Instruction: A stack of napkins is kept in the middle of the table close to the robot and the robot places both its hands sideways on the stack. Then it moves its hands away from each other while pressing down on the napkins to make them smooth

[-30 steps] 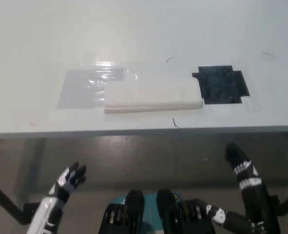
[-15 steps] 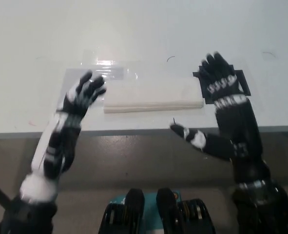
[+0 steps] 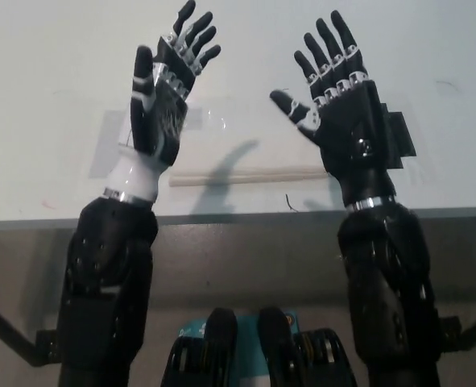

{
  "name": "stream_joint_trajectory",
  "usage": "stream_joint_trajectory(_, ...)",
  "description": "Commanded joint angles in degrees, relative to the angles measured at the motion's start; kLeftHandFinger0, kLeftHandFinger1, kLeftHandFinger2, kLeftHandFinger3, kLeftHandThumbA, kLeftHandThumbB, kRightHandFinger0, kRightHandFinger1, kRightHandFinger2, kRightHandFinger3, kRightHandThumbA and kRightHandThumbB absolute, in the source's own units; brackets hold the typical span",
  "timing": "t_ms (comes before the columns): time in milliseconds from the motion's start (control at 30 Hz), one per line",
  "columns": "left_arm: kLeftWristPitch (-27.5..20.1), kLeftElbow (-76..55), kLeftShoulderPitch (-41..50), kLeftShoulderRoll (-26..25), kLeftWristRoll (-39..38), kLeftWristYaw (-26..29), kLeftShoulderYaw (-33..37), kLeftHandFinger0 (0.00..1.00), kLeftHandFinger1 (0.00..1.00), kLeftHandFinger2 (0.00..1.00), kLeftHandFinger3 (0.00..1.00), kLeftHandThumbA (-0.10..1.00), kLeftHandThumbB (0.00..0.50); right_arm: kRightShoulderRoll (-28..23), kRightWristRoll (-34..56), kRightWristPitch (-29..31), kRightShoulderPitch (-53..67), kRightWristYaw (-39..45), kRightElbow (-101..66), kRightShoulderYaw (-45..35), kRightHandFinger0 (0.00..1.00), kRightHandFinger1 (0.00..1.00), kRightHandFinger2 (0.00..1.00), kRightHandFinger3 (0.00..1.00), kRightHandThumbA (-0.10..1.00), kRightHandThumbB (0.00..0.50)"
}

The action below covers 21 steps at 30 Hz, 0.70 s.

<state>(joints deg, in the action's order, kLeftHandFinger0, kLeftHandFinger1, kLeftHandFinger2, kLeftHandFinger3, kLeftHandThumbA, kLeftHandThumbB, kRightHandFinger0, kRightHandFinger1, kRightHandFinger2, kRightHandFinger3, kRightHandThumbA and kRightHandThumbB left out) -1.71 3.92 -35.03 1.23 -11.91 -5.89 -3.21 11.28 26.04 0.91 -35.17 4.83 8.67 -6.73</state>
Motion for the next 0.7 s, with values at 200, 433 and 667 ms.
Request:
stream_joint_trajectory(200,4.28,12.66,-14.13,4.16,-8.79,2.37,-6.94,1.00,1.00,1.00,1.00,1.00,0.342,4.04,17.81,0.77,-18.05,3.86,21.08,-12.71,1.00,1.00,1.00,1.00,1.00,0.363)
stream_joint_trajectory(433,0.36,23.42,-18.42,4.75,-7.14,2.46,-8.12,1.00,1.00,1.00,1.00,1.00,0.345,3.78,17.49,5.61,-24.39,8.48,37.02,-17.09,1.00,1.00,1.00,1.00,1.00,0.379)
stream_joint_trajectory(667,-1.90,33.67,-22.33,3.71,-5.51,2.91,-8.11,1.00,1.00,1.00,1.00,1.00,0.354,1.61,16.86,9.95,-31.45,12.38,52.87,-19.73,1.00,1.00,1.00,1.00,1.00,0.376)
